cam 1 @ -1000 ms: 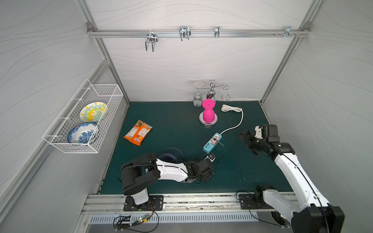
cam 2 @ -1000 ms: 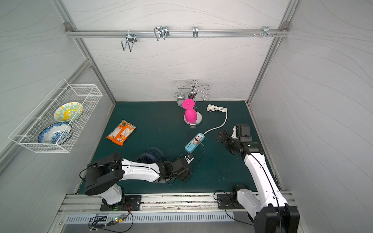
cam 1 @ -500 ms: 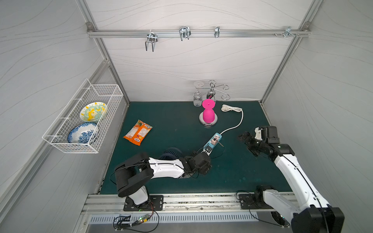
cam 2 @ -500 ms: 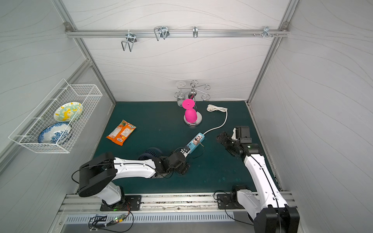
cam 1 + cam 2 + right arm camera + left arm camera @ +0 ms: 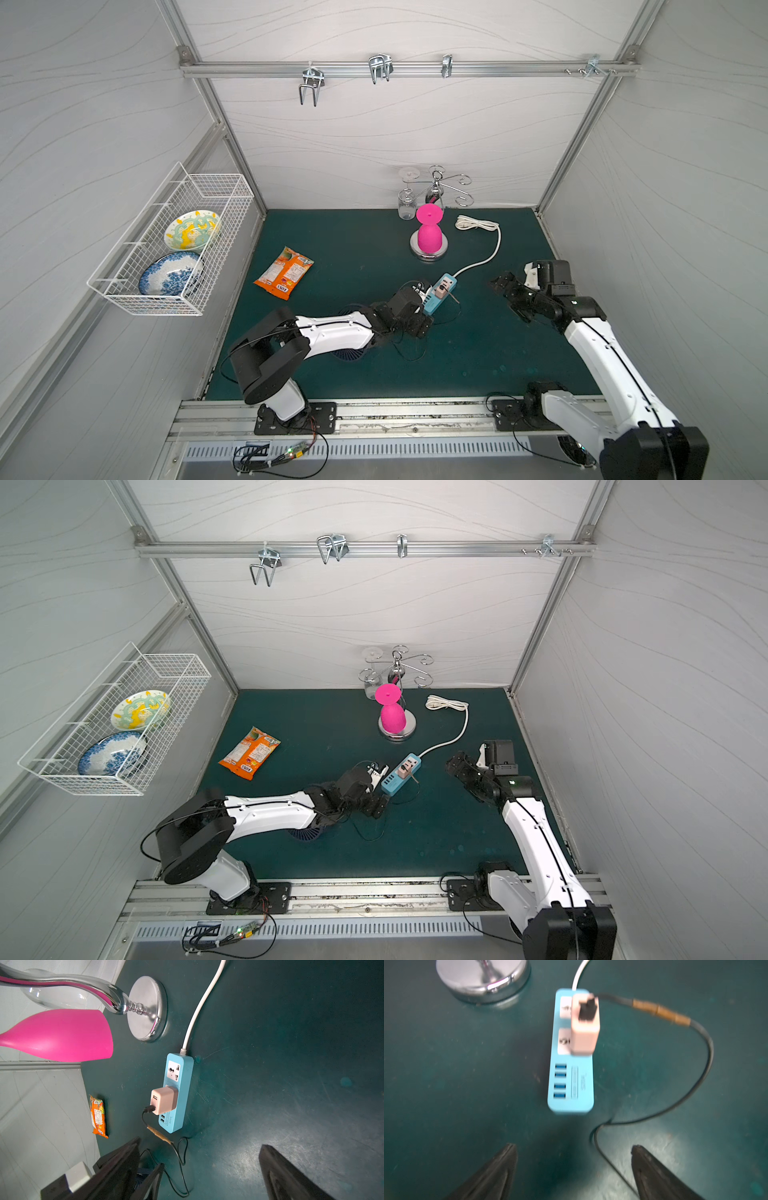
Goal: Unplug the desk fan from the power strip
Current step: Adjust the plug at the center of the board, then adjust the socket at the center of the board.
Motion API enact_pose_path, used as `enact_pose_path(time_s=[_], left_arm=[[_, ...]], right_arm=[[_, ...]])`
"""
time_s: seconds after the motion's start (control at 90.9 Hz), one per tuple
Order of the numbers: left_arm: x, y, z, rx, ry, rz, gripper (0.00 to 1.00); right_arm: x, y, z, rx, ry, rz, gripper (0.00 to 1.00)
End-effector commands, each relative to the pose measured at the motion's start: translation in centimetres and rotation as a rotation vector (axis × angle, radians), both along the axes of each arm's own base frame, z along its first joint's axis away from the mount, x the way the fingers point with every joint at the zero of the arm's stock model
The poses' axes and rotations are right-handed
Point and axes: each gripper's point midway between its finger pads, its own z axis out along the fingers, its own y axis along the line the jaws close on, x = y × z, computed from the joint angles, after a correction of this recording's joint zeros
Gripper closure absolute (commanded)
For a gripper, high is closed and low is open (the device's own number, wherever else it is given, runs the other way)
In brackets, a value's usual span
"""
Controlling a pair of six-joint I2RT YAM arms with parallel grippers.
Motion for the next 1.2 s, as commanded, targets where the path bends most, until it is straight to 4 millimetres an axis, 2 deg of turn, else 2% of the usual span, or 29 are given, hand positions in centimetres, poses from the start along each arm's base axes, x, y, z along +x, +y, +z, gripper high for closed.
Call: enact_pose_path(time_s=[0.0,0.319,0.792,0.88,1.188], left_arm=[[0.9,-2.6,2.0,-0.122,0.018,-0.093,0.11],[1.6,-3.6,0.0,-0.142,0.029,-0.141,0.13],[3.4,-3.2,-3.7,-0.083,-0.022,-0.088,0.18],[4.1,-3.3,-3.2,-0.117,-0.068,-0.063,0.17],[4.3,-3.5,-4.6,-0.125,-0.088,-0.073,0.23]], right_arm=[[0.0,-0.1,0.2,0.008,-0.008,-0.009,0.06],[0.2,-0.1,0.0,0.012,-0.002,-0.010,0.06],[0.3,-0.1,-0.4,0.016,0.008,-0.006,0.06],[0.3,0.0,-0.4,0.015,0.009,-0.005,0.06],[0.4,-0.1,-0.1,0.010,0.008,-0.003,0.06]])
